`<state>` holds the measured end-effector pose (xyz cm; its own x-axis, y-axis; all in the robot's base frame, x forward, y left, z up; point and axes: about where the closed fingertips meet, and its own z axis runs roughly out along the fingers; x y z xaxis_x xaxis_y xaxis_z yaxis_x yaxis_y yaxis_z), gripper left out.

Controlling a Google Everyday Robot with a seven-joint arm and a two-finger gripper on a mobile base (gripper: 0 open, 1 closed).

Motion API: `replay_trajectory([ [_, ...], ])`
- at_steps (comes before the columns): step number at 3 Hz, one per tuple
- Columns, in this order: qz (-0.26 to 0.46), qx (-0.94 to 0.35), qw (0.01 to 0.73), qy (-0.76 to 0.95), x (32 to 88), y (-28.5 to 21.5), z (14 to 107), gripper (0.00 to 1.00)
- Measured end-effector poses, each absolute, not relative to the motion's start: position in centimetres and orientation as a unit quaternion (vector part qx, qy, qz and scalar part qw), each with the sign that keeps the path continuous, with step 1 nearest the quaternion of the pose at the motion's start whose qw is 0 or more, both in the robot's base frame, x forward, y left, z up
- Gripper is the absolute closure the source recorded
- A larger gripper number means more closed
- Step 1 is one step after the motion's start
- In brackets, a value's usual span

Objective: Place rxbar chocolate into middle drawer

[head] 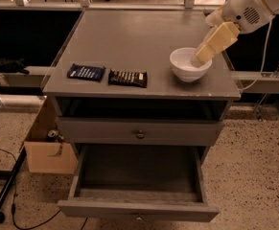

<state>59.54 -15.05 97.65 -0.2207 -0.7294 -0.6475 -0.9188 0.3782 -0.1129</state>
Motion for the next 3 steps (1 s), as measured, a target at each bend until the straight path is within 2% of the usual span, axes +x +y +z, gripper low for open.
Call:
replay_trajectory([
  [2,0.137,-0.532,0.337,0.764,62.9,-10.7,97.2,0.00],
  [3,0.136,-0.510,0.348,0.774,64.4,-7.1,94.0,0.00],
])
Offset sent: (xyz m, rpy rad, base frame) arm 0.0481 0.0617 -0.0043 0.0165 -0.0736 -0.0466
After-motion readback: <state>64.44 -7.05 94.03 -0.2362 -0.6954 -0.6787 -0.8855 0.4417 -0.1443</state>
